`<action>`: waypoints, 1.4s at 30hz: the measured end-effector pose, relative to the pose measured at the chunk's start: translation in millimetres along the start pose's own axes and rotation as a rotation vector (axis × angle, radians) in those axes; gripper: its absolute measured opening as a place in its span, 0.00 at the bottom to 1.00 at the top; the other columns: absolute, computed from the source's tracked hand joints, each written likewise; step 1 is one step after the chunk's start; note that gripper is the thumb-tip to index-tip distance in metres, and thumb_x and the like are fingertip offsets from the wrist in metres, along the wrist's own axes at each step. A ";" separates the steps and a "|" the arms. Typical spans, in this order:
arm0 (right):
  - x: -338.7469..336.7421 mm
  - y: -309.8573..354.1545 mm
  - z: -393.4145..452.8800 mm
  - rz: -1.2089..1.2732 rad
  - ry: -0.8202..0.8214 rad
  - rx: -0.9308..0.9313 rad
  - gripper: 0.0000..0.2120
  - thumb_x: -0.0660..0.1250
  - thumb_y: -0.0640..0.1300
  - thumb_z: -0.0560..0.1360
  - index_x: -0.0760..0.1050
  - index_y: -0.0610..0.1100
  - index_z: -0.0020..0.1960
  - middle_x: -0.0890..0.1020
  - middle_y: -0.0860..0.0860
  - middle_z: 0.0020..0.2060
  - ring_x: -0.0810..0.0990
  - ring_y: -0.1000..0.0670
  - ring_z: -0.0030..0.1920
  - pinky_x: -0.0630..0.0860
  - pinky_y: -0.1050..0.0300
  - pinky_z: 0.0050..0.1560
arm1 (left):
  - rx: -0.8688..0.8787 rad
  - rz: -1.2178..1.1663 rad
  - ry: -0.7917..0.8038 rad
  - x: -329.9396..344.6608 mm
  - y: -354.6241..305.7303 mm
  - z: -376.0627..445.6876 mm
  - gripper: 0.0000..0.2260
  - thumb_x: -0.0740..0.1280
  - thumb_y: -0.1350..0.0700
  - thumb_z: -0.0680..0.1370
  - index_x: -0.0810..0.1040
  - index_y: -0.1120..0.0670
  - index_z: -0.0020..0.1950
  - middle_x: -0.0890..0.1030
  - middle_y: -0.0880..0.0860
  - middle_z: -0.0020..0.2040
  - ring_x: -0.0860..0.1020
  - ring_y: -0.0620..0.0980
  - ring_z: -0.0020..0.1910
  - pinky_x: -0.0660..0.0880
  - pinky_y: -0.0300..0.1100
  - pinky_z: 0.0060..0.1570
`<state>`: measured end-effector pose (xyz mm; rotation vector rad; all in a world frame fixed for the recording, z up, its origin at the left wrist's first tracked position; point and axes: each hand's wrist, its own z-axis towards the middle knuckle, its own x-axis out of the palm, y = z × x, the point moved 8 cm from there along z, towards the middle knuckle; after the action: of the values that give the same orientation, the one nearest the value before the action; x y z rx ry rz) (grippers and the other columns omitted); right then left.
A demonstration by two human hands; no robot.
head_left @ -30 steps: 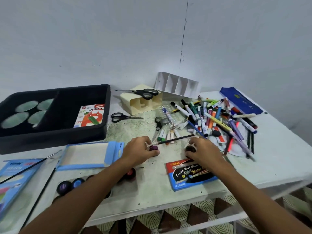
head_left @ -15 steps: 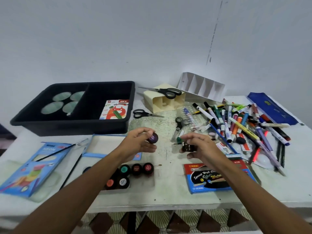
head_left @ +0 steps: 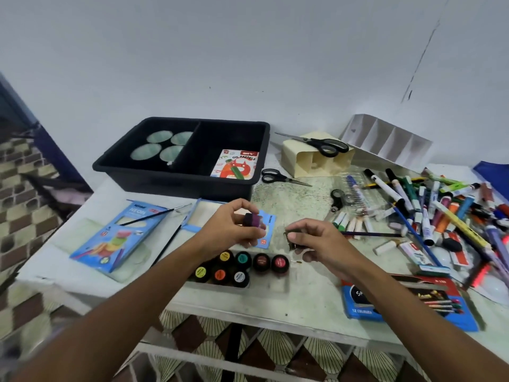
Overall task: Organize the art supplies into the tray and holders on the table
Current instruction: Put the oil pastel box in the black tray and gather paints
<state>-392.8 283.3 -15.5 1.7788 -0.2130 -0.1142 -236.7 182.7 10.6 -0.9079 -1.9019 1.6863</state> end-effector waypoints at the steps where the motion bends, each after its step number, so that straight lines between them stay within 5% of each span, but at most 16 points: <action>1: 3.2 -3.1 -0.4 -0.015 0.028 0.031 0.06 0.70 0.36 0.74 0.82 0.45 0.48 0.81 0.50 0.36 0.77 0.53 0.34 0.71 0.62 0.30 | 0.020 0.083 0.001 0.3 -1.4 -2.9 0.18 0.77 0.66 0.69 0.73 0.58 0.53 0.85 0.60 0.45 0.81 0.54 0.34 0.77 0.40 0.32; 5: 17.7 -4.9 -7.8 -0.133 0.183 0.072 0.14 0.66 0.31 0.74 0.81 0.46 0.52 0.80 0.50 0.42 0.77 0.53 0.37 0.71 0.62 0.34 | 0.182 0.474 0.061 8.1 -11.1 -13.0 0.16 0.81 0.61 0.64 0.79 0.52 0.47 0.82 0.50 0.45 0.80 0.43 0.37 0.78 0.39 0.39; 10: 30.1 -0.2 -18.0 -0.384 0.297 -0.004 0.18 0.77 0.34 0.67 0.79 0.46 0.53 0.82 0.51 0.42 0.78 0.53 0.41 0.75 0.58 0.41 | 0.232 0.812 0.258 29.3 2.3 -22.6 0.23 0.83 0.53 0.60 0.74 0.41 0.47 0.76 0.43 0.46 0.76 0.37 0.37 0.70 0.30 0.33; 14: 36.1 1.1 -21.4 -0.642 0.249 -0.103 0.17 0.79 0.38 0.64 0.78 0.46 0.50 0.82 0.47 0.43 0.76 0.55 0.38 0.73 0.62 0.39 | 0.307 0.955 0.294 37.2 12.3 -27.3 0.22 0.82 0.47 0.60 0.76 0.50 0.47 0.75 0.41 0.41 0.73 0.38 0.39 0.69 0.34 0.35; 20: 46.1 1.1 -26.9 -0.886 0.267 -0.240 0.17 0.78 0.45 0.66 0.76 0.49 0.51 0.73 0.60 0.43 0.72 0.64 0.41 0.70 0.64 0.43 | 0.394 1.035 0.334 42.5 13.8 -34.7 0.22 0.79 0.46 0.64 0.76 0.52 0.51 0.76 0.46 0.46 0.71 0.43 0.43 0.70 0.39 0.41; 30: 52.3 -2.9 -26.3 -1.077 0.312 -0.290 0.17 0.75 0.49 0.69 0.76 0.54 0.57 0.69 0.58 0.48 0.72 0.55 0.49 0.73 0.57 0.51 | 0.352 1.052 0.342 42.9 16.8 -29.3 0.23 0.80 0.45 0.64 0.76 0.53 0.52 0.77 0.48 0.47 0.74 0.46 0.45 0.72 0.45 0.44; 42: 59.1 -3.5 -26.8 -1.177 0.340 -0.264 0.13 0.68 0.46 0.73 0.78 0.52 0.58 0.69 0.55 0.48 0.74 0.51 0.48 0.73 0.55 0.48 | 0.597 1.145 0.304 44.5 10.6 -49.1 0.14 0.71 0.49 0.74 0.80 0.55 0.55 0.78 0.52 0.45 0.76 0.51 0.43 0.74 0.47 0.40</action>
<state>-329.5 297.5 -10.8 1.4196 1.0644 -0.6329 -231.0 249.2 3.7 -1.9923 -0.5140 2.2750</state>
